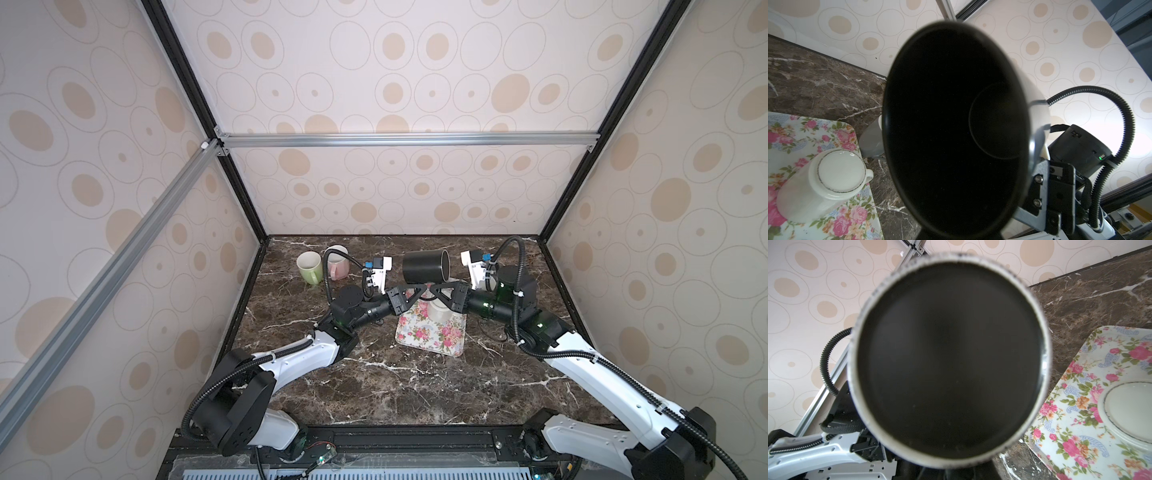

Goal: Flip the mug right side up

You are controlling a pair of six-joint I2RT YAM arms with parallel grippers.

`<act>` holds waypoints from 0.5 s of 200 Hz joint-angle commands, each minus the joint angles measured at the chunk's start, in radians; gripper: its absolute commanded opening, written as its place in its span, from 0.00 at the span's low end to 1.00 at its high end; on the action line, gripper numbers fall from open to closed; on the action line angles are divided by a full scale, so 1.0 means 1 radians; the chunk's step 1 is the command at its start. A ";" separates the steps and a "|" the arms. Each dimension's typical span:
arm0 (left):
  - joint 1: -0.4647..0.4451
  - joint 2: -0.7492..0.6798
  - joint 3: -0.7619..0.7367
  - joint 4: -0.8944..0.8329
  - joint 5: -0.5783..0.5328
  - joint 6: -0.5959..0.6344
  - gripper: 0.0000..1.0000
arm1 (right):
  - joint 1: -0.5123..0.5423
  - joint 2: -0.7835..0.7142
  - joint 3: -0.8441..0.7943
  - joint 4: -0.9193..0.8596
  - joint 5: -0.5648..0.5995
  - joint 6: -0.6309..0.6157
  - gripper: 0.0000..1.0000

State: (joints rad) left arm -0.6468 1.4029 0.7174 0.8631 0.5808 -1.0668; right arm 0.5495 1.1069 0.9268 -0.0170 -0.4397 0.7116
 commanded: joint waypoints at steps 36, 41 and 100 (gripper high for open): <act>-0.012 -0.108 0.105 -0.119 -0.019 0.170 0.00 | 0.007 0.049 -0.006 -0.008 -0.054 -0.015 0.00; -0.013 -0.109 0.110 -0.127 -0.017 0.175 0.00 | 0.007 0.053 -0.001 -0.008 -0.053 -0.017 0.00; -0.013 -0.140 0.113 -0.178 -0.032 0.193 0.00 | 0.008 0.101 0.026 0.019 -0.065 -0.009 0.01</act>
State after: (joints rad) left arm -0.6449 1.3182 0.7448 0.5797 0.5083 -0.9440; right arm 0.5491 1.1767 0.9295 -0.0124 -0.4805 0.6872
